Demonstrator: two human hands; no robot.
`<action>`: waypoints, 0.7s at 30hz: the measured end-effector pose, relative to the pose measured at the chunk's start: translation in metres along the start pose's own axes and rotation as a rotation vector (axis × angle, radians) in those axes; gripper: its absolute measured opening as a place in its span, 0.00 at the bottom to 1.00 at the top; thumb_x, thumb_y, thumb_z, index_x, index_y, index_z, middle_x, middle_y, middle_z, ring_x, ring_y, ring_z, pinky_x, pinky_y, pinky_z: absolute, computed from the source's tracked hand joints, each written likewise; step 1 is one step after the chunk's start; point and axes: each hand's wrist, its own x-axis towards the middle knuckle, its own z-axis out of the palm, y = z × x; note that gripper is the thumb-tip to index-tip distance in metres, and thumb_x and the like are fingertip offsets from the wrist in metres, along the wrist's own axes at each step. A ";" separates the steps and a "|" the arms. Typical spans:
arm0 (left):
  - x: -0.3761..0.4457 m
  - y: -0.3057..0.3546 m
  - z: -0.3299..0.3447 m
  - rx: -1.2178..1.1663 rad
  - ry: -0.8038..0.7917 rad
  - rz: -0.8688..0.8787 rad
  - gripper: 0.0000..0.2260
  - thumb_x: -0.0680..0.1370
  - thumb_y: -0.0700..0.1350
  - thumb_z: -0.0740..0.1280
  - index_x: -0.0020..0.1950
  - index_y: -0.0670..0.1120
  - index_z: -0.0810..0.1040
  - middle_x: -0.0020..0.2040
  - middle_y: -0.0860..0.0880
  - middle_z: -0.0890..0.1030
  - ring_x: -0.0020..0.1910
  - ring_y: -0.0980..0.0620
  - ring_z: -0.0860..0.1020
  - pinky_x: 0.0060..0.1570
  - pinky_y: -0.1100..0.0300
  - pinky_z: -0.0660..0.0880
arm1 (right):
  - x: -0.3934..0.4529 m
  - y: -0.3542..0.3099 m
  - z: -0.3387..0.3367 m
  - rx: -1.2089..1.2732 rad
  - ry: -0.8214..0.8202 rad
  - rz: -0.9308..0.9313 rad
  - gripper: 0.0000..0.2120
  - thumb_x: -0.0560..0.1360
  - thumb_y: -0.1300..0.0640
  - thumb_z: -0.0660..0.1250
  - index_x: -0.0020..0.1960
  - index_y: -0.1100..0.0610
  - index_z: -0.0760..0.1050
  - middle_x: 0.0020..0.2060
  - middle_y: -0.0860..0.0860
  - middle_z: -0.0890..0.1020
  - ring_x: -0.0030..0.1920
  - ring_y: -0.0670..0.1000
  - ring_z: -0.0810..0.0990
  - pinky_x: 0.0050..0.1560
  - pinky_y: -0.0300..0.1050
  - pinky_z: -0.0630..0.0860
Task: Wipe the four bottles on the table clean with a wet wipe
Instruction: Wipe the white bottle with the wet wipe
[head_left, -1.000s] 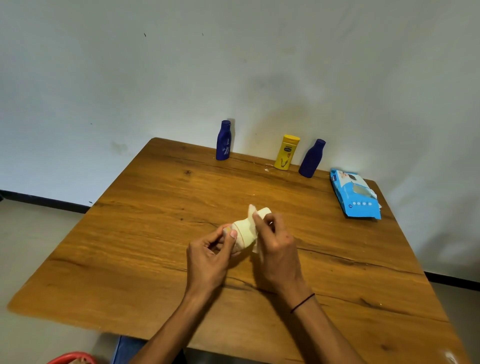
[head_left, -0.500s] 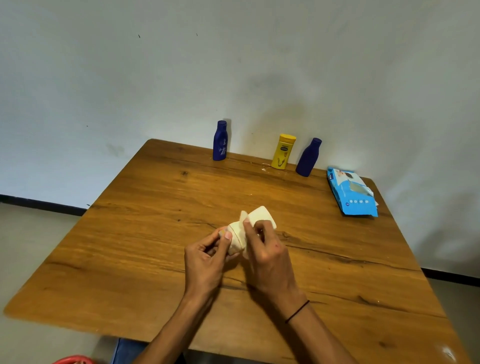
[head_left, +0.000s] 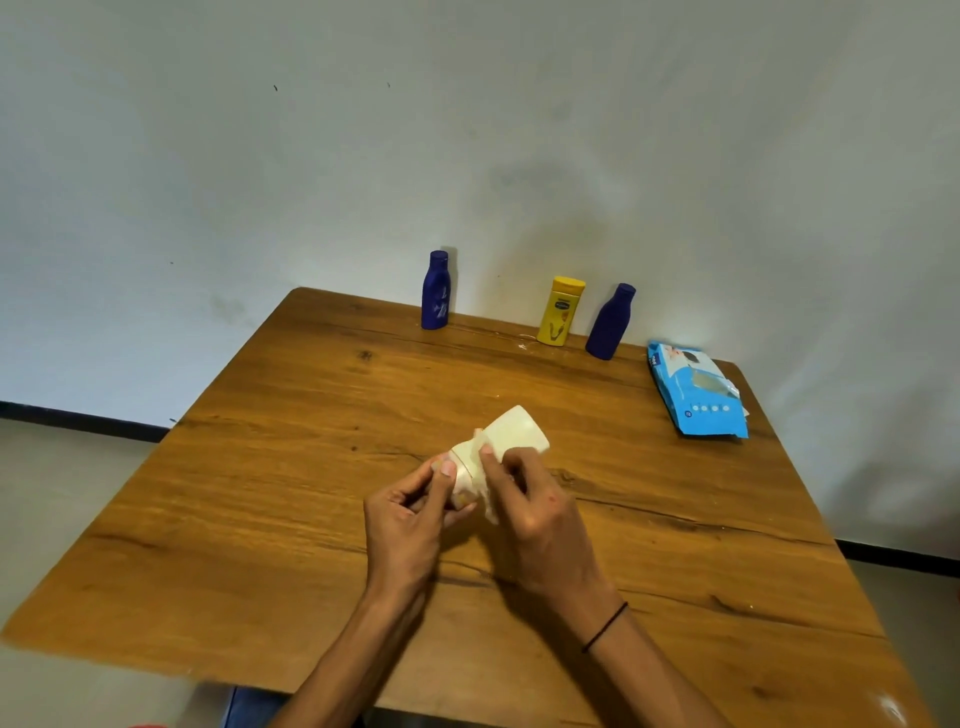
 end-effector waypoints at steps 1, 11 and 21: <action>0.000 0.001 0.000 -0.004 -0.002 -0.003 0.07 0.81 0.36 0.70 0.58 0.41 0.85 0.48 0.44 0.89 0.45 0.48 0.87 0.38 0.60 0.84 | 0.000 0.007 -0.003 -0.013 0.023 0.046 0.33 0.71 0.63 0.79 0.72 0.67 0.73 0.55 0.61 0.76 0.46 0.56 0.81 0.42 0.45 0.83; -0.003 0.005 0.010 0.008 -0.015 0.005 0.09 0.80 0.38 0.71 0.60 0.39 0.85 0.50 0.43 0.89 0.46 0.50 0.87 0.40 0.61 0.84 | 0.004 -0.004 -0.001 0.026 0.034 -0.011 0.28 0.76 0.61 0.73 0.73 0.67 0.71 0.55 0.59 0.75 0.48 0.54 0.79 0.44 0.45 0.82; -0.009 0.008 0.011 -0.025 -0.021 -0.014 0.07 0.81 0.38 0.71 0.56 0.42 0.86 0.52 0.44 0.89 0.50 0.46 0.88 0.41 0.58 0.85 | 0.005 0.039 -0.023 0.021 0.194 0.100 0.23 0.80 0.60 0.60 0.73 0.66 0.72 0.57 0.61 0.73 0.47 0.55 0.80 0.41 0.42 0.84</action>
